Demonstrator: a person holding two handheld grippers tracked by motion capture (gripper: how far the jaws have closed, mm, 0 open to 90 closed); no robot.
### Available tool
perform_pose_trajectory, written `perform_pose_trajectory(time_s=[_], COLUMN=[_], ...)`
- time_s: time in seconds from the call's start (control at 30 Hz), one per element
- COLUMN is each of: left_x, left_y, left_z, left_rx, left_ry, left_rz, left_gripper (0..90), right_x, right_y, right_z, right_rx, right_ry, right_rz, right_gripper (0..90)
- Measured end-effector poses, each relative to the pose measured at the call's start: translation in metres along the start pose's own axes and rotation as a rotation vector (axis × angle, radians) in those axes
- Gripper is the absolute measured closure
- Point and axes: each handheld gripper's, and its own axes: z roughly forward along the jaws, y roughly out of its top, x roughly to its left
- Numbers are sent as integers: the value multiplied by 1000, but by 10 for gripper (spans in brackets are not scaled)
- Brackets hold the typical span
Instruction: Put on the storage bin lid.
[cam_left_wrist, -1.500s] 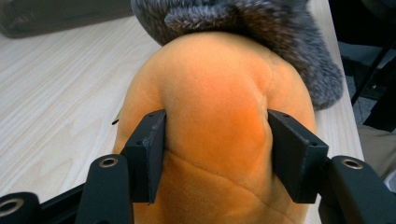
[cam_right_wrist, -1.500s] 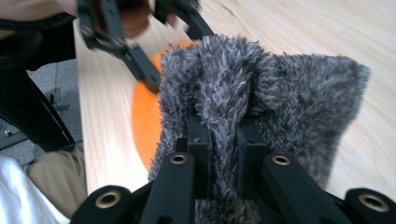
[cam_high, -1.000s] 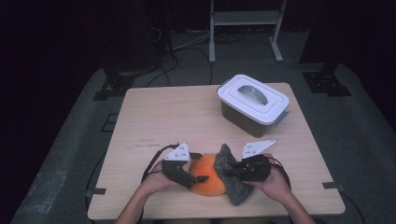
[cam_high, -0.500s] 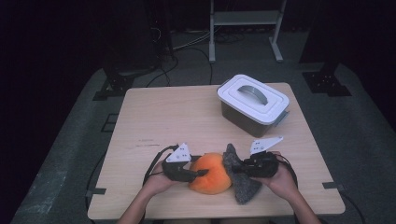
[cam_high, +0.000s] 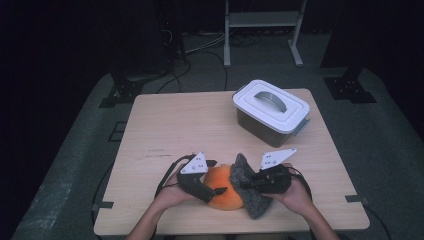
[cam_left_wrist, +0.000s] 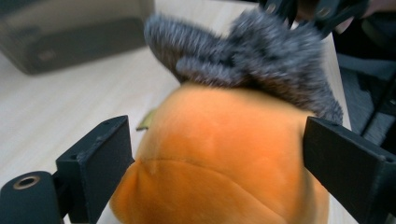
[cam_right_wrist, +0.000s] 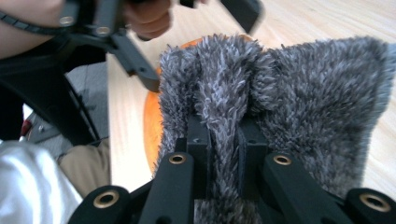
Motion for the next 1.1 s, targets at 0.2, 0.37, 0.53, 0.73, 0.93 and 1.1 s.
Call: perform_pose_trajectory(time_s=[0.2, 0.37, 0.53, 0.73, 0.93, 1.1], left_x=[0, -5, -4, 4, 2, 0], left_y=[-5, -2, -4, -14, -14, -12], left_z=[0, -1, -1, -9, -9, -9], left_rx=[11, -74, -57, -28, -33, -24], left_ry=[27, 113, 116, 58, 33, 12], left_rz=[39, 69, 79, 49, 55, 74], left_gripper=[374, 477, 434, 374, 345, 319], right_x=[0, -2, -6, -16, -19, -11], right_y=[2, 6, 6, -6, -6, -1], right_z=[-2, -10, -8, -5, -13, 0], right_rx=[-8, -49, -56, 11, -37, -19], right_ry=[-22, -83, -96, -88, -86, -42], right_rz=[6, 20, 26, 62, 109, 65], right_gripper=[784, 788, 785, 783, 785, 780])
